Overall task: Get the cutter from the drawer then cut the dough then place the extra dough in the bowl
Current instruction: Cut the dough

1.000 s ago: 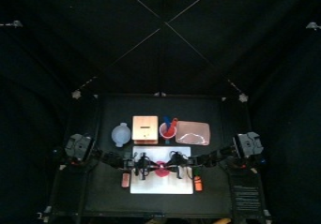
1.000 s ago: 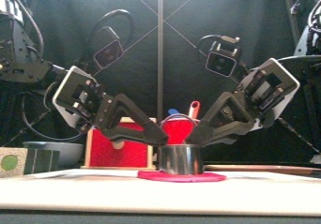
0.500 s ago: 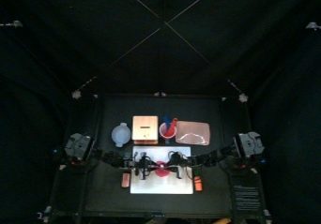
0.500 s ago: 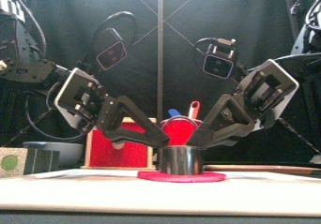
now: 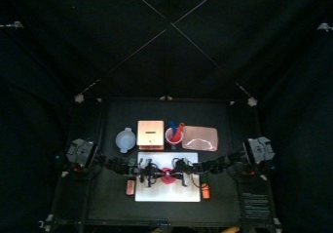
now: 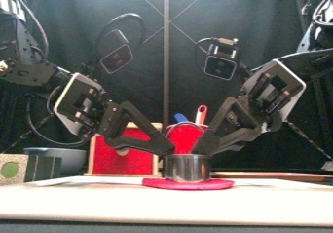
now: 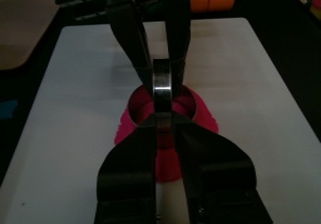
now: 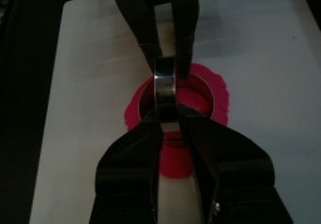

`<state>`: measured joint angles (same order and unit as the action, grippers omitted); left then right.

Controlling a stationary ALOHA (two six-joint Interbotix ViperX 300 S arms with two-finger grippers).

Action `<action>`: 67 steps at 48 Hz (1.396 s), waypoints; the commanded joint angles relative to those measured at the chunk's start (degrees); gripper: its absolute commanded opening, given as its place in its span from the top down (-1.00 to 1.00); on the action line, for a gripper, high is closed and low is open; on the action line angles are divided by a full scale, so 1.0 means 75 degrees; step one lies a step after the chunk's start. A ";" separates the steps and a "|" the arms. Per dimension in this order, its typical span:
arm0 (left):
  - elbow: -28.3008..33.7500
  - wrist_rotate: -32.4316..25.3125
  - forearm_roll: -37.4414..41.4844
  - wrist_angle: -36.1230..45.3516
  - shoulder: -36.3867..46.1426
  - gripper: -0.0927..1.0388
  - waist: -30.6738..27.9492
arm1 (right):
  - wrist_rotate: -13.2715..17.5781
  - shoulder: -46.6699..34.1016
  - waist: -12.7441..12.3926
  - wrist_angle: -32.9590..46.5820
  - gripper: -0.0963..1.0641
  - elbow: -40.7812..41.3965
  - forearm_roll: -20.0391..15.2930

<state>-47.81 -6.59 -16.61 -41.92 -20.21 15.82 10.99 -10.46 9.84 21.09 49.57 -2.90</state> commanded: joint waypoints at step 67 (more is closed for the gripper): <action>-0.0258 0.0047 -0.0539 0.1301 -0.0164 0.04 0.0164 | 0.0023 -0.0176 -0.0047 -0.0270 -0.15 0.0070 0.0070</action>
<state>-47.72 -6.59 -20.57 -36.83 -20.04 16.26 10.90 -10.55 9.49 21.01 49.39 -2.20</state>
